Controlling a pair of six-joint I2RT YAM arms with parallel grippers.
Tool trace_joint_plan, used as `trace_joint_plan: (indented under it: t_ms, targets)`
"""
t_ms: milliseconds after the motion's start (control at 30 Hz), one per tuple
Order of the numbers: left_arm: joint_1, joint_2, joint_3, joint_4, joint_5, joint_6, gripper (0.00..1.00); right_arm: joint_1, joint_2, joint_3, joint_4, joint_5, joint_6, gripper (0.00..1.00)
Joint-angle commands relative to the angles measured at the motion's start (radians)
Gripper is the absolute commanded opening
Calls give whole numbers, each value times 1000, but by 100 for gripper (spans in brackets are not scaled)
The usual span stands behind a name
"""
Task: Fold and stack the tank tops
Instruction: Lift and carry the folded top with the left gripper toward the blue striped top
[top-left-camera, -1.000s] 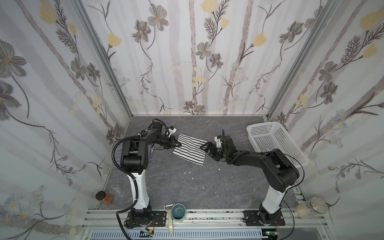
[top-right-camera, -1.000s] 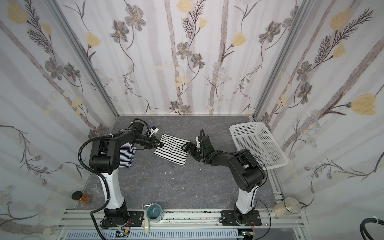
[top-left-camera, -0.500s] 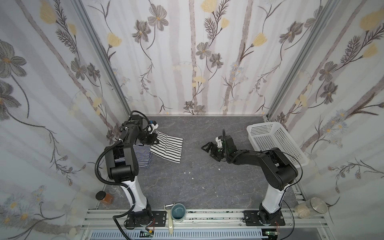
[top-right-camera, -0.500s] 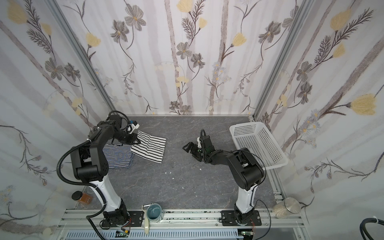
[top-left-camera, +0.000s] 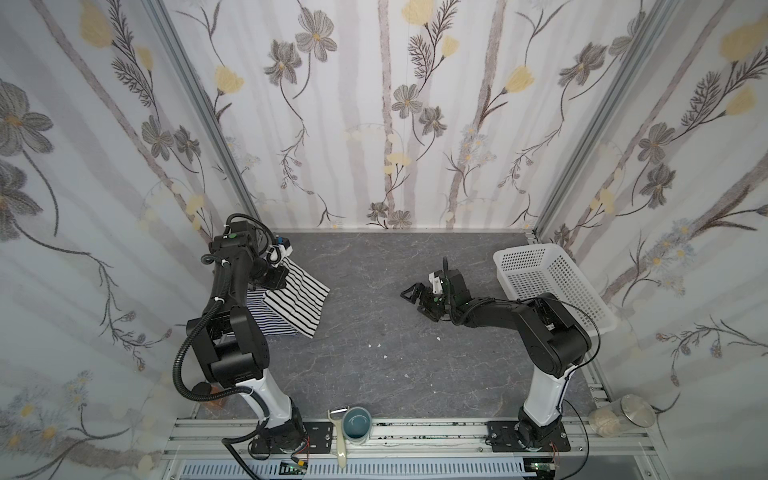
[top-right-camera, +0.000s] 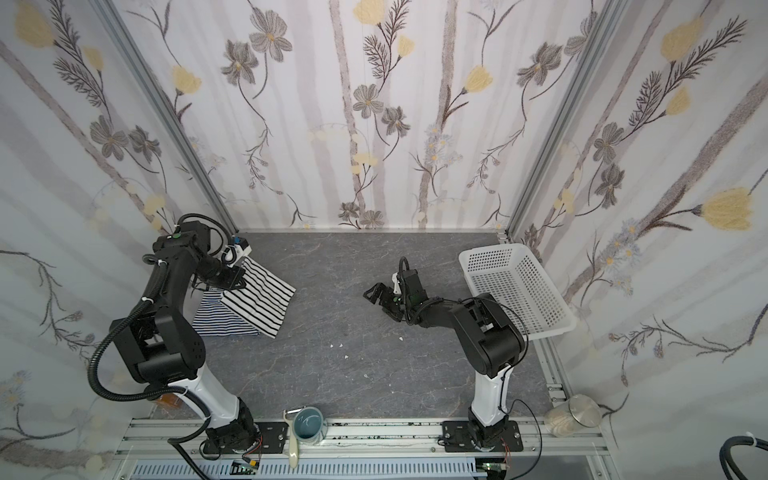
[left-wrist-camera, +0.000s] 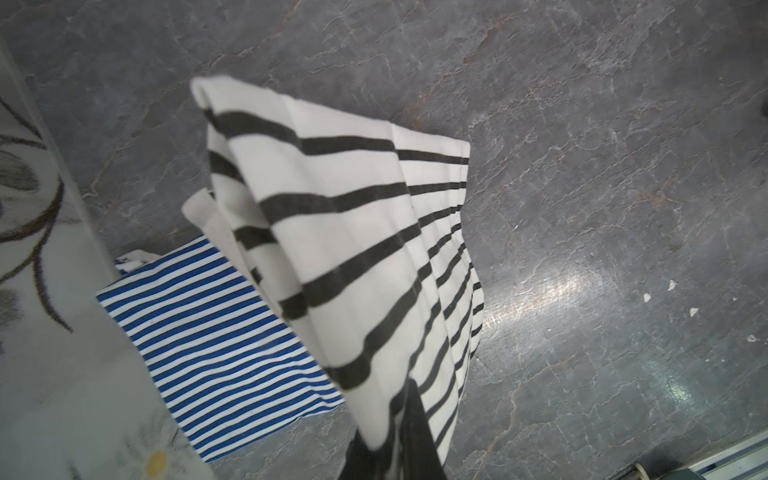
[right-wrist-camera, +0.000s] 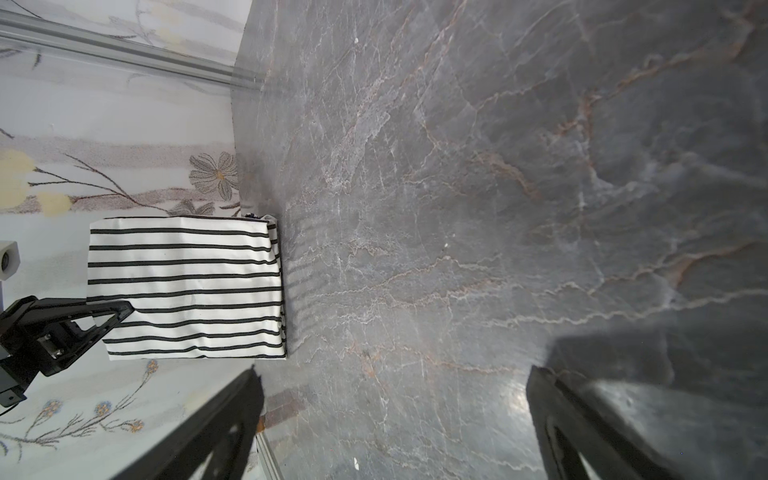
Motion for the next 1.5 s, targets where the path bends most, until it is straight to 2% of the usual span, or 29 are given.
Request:
trace_joint_plan:
  t_ms: [0, 633, 1000, 1133, 1467]
  targets:
    - [17, -8, 32, -53, -25, 49, 0, 1, 7, 11, 29, -17, -2, 100]
    - [150, 38, 173, -136, 5, 131, 0, 10, 12, 12, 32, -15, 2, 100]
    - [283, 228, 254, -133, 113, 182, 0, 19, 12, 20, 15, -8, 2, 100]
    - [280, 183, 227, -142, 177, 202, 0, 18, 7, 11, 11, 2, 0, 99]
    - [202, 55, 252, -175, 198, 175, 0, 24, 33, 23, 36, -7, 12, 99]
